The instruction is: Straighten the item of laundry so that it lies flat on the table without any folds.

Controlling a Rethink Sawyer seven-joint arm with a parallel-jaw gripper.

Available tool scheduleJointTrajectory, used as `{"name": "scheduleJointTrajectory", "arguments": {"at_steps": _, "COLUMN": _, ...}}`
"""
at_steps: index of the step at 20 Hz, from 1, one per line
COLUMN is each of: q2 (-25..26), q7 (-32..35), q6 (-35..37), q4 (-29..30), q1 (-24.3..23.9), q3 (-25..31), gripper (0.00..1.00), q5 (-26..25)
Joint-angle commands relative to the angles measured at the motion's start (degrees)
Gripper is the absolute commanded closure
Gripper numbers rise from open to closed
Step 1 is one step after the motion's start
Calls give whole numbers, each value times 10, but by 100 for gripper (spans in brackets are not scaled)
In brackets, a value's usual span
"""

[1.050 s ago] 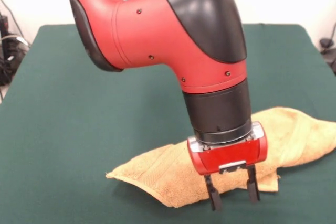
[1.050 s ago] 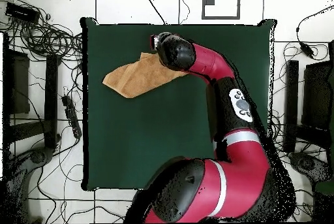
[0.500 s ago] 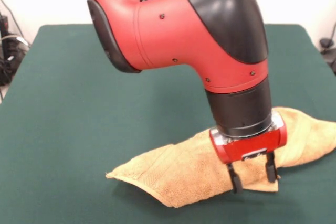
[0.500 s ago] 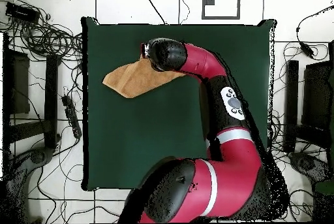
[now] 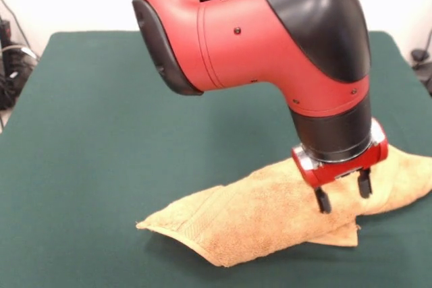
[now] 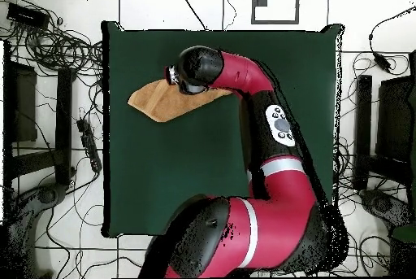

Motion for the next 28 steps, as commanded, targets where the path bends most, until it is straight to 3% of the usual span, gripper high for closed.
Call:
{"name": "scheduleJointTrajectory", "arguments": {"at_steps": 1, "q2": 44, "q7": 17, "q6": 40, "q4": -27, "q1": 26, "q3": -3, "gripper": 0, "q5": -27}}
{"name": "scheduleJointTrajectory", "arguments": {"at_steps": 8, "q2": 50, "q7": 15, "q6": -82, "q4": -17, "q1": 15, "q3": 17, "gripper": 0, "q5": -34}}
{"name": "scheduleJointTrajectory", "arguments": {"at_steps": 13, "q2": 41, "q7": 18, "q6": -127, "q4": -3, "q1": 11, "q3": 19, "gripper": 0, "q5": -34}}
{"name": "scheduleJointTrajectory", "arguments": {"at_steps": 21, "q2": 60, "q7": 15, "q6": -104, "q4": -27, "q1": 21, "q3": 8, "gripper": 0, "q5": -31}}
{"name": "scheduleJointTrajectory", "arguments": {"at_steps": 28, "q2": 46, "q7": 19, "q6": -94, "q4": -18, "q1": 21, "q3": 6, "gripper": 0, "q5": -28}}
